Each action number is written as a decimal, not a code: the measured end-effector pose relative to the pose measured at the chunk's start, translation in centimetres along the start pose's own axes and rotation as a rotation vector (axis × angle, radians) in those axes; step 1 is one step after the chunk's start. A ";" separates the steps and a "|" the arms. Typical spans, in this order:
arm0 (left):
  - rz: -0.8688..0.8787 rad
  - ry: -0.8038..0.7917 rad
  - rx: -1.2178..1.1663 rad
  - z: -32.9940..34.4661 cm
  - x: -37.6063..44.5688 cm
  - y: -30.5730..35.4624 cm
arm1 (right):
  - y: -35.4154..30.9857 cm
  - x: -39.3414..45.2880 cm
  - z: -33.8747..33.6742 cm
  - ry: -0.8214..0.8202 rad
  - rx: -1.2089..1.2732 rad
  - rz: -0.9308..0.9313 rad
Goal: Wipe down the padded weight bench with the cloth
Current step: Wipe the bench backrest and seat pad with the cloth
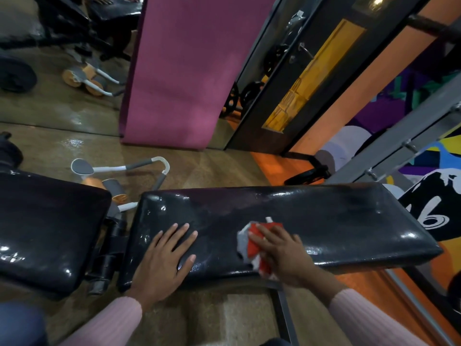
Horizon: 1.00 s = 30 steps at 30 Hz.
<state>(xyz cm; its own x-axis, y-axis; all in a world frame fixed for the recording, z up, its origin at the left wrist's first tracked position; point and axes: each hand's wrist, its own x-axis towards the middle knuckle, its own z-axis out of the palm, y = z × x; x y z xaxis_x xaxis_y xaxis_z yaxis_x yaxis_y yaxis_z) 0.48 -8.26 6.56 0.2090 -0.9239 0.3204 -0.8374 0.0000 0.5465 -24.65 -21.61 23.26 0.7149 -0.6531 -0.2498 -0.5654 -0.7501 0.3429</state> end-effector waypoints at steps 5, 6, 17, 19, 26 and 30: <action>-0.009 -0.012 0.012 0.1 -0.1 0.1 | 0.1 6.5 -2.0 -0.020 0.065 0.259; -0.014 -0.009 0.013 0.1 -0.1 0.1 | -1.1 7.4 -2.1 -0.011 0.079 0.245; -0.005 -0.023 0.001 0.1 0.0 0.0 | 1.6 5.1 -1.1 0.001 0.016 0.213; -0.011 -0.028 0.015 0.1 0.0 0.0 | 1.1 8.6 -2.0 -0.038 0.060 0.293; -0.016 -0.030 -0.002 -0.1 0.0 0.0 | -5.2 5.3 -1.0 -0.032 0.050 -0.106; -0.012 -0.025 0.006 0.0 -0.1 0.0 | -0.2 3.2 -1.3 -0.034 0.021 -0.012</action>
<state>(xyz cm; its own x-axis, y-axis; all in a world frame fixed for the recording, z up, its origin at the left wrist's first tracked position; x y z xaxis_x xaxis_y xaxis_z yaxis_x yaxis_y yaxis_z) 0.48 -8.22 6.49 0.2063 -0.9330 0.2948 -0.8381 -0.0130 0.5454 -21.71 -23.41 23.55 0.7076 -0.6470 -0.2840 -0.5657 -0.7596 0.3209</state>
